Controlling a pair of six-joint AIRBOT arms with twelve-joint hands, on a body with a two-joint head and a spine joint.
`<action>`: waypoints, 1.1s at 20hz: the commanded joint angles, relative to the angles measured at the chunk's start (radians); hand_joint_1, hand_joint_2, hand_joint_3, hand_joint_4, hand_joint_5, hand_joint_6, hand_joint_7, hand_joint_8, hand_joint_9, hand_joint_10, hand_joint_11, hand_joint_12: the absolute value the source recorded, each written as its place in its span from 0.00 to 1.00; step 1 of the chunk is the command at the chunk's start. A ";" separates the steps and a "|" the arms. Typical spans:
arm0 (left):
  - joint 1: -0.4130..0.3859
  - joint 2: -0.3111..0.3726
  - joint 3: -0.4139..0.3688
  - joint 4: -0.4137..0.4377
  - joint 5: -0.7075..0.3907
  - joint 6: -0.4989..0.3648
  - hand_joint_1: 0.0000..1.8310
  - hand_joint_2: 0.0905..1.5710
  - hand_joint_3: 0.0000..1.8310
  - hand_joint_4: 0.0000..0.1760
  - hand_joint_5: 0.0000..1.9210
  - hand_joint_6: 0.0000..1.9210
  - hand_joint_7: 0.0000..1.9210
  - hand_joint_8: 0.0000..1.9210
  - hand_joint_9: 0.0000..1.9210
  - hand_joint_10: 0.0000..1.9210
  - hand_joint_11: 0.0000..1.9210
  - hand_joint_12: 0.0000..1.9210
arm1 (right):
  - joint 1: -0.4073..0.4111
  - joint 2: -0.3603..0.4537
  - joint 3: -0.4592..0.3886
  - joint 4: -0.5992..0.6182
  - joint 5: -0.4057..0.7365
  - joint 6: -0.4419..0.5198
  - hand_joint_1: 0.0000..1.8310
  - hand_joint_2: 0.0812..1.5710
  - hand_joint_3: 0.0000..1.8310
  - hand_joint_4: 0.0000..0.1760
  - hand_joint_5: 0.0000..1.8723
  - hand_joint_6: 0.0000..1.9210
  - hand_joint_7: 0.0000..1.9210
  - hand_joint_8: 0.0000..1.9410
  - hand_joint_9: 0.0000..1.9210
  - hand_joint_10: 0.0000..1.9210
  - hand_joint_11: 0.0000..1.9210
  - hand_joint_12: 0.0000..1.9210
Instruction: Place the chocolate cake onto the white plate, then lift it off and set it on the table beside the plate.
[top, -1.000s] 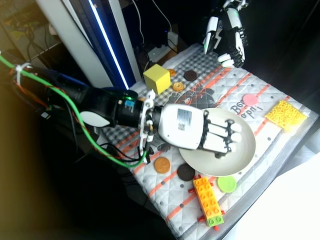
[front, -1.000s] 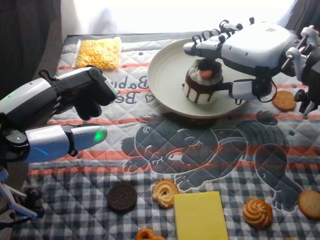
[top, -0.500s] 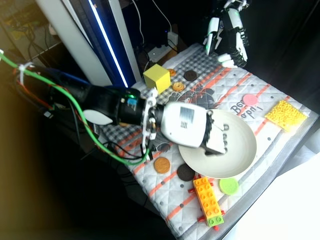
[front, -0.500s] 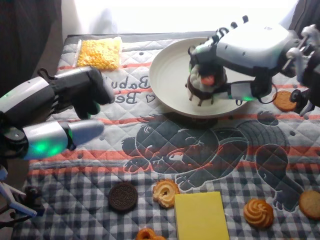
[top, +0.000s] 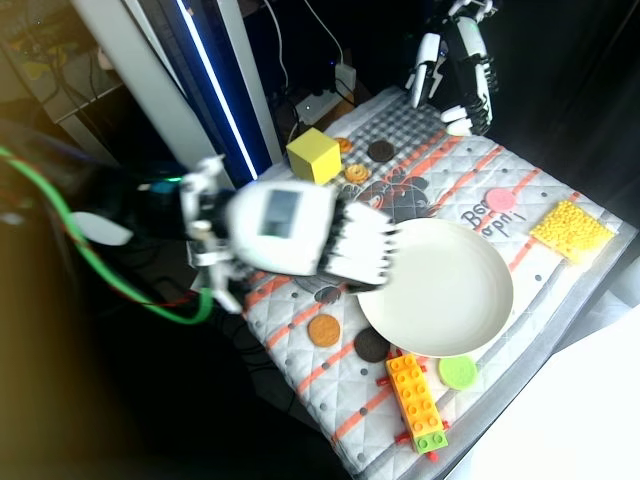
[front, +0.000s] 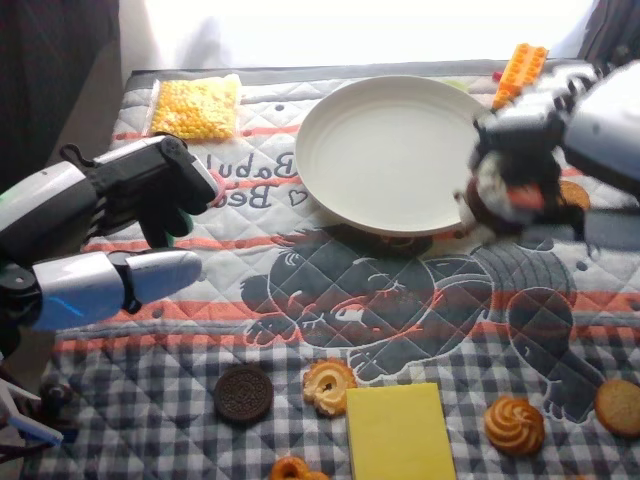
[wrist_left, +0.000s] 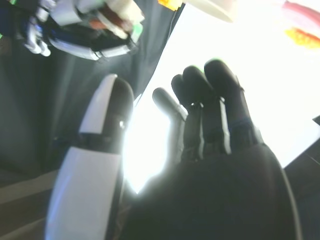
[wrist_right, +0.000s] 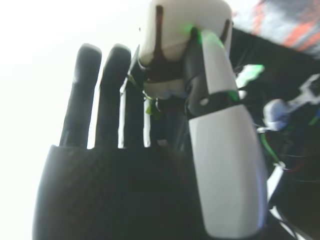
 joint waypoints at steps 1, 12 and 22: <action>0.001 0.012 -0.001 -0.010 -0.142 -0.012 0.56 0.79 0.00 0.07 0.07 0.72 0.08 0.70 0.10 0.83 0.11 0.95 | -0.019 0.025 -0.014 0.010 0.152 0.003 0.63 0.82 0.00 0.00 0.35 0.69 0.35 0.86 0.27 0.89 0.25 1.00; 0.007 0.017 -0.009 -0.005 -0.162 -0.011 0.39 0.76 0.00 0.17 0.06 0.16 0.11 0.07 0.05 0.19 0.00 0.46 | -0.204 0.000 0.019 0.044 0.137 0.114 0.62 0.81 0.00 0.00 0.35 0.74 0.37 0.78 0.25 0.83 0.22 1.00; 0.021 0.032 -0.017 -0.014 -0.189 -0.011 0.20 0.69 0.00 0.67 0.00 0.00 0.00 0.00 0.00 0.00 0.00 0.00 | -0.220 0.150 -0.071 0.024 0.262 0.114 0.31 0.66 0.00 0.36 0.00 0.00 0.00 0.00 0.00 0.00 0.00 0.00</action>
